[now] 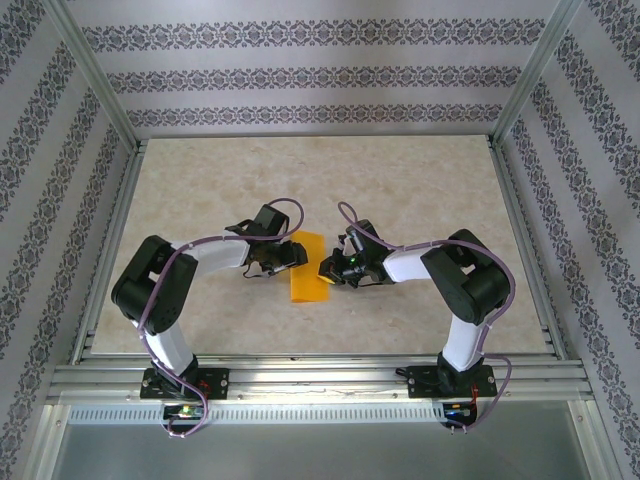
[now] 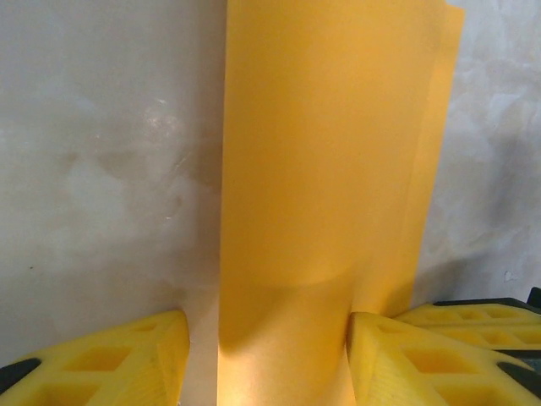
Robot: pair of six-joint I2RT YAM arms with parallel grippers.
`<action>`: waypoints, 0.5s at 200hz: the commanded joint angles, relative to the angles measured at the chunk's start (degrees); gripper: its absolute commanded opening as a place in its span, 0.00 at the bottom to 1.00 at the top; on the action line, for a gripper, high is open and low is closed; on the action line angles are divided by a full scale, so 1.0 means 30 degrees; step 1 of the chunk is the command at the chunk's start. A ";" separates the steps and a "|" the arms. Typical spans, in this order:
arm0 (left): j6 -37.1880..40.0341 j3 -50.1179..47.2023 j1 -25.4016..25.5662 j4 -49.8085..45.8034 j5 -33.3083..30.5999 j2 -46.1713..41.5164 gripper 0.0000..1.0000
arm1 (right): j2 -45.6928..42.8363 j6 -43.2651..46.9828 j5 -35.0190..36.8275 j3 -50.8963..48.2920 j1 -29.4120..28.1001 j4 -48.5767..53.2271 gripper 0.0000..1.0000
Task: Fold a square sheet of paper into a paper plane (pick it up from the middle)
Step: Fold the paper at the center of the table.
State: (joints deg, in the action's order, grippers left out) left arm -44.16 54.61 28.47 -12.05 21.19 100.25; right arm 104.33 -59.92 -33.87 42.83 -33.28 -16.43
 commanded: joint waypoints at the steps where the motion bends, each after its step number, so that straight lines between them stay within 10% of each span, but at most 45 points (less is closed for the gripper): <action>1: 0.0236 0.0142 -0.0056 0.0177 0.0078 0.0489 0.53 | 0.0536 -0.0209 0.0692 -0.0388 -0.0240 -0.0404 0.07; 100: 0.0336 0.0372 -0.0056 0.0129 0.0126 0.1394 0.51 | 0.0038 -0.0029 0.0059 0.0741 -0.0154 -0.0443 0.13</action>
State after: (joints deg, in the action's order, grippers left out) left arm -44.14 55.37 28.38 -12.93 21.37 101.03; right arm 104.33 -60.27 -34.09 43.07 -33.26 -16.99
